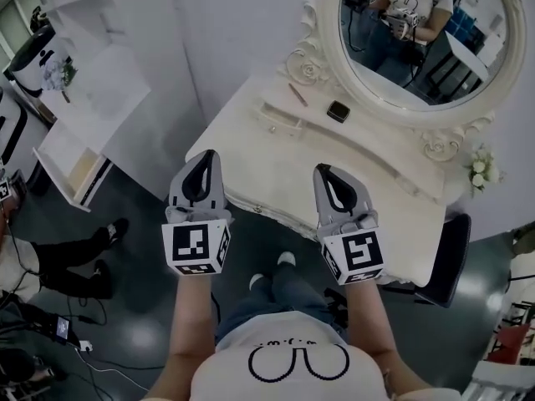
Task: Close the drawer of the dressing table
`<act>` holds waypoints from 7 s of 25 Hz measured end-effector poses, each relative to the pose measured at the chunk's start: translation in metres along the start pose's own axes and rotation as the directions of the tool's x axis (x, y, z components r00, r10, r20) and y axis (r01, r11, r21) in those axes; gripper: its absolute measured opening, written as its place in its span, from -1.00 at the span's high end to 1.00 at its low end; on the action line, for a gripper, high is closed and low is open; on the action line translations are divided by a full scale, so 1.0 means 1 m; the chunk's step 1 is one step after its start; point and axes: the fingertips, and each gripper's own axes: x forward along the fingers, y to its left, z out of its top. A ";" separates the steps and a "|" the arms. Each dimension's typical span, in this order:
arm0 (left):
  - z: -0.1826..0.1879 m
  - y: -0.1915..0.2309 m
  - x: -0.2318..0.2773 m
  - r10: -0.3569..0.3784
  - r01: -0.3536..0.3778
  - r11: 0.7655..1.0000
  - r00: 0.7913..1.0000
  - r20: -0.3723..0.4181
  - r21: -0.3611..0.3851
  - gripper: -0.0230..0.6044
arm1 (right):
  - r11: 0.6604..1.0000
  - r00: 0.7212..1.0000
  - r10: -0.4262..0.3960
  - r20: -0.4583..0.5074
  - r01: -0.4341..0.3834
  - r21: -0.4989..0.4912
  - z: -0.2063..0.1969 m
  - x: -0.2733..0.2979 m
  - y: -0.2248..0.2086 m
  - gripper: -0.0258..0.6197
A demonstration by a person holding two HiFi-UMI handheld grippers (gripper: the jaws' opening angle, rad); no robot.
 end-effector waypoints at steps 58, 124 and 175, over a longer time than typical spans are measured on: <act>-0.193 0.055 0.276 -0.471 0.452 0.881 0.808 -0.353 -0.141 0.93 | 0.707 0.763 -0.174 -0.623 0.537 0.460 -0.242 0.246 -0.030 0.17; -0.198 0.068 0.304 -0.495 0.466 0.869 0.800 -0.340 -0.169 0.93 | 0.756 0.684 -0.191 -0.704 0.560 0.339 -0.289 0.317 -0.055 -0.14; 0.045 0.017 0.211 -0.523 0.523 0.852 0.847 0.097 0.032 0.93 | 0.883 0.882 -0.470 0.043 0.470 -0.002 0.072 0.099 -0.087 0.92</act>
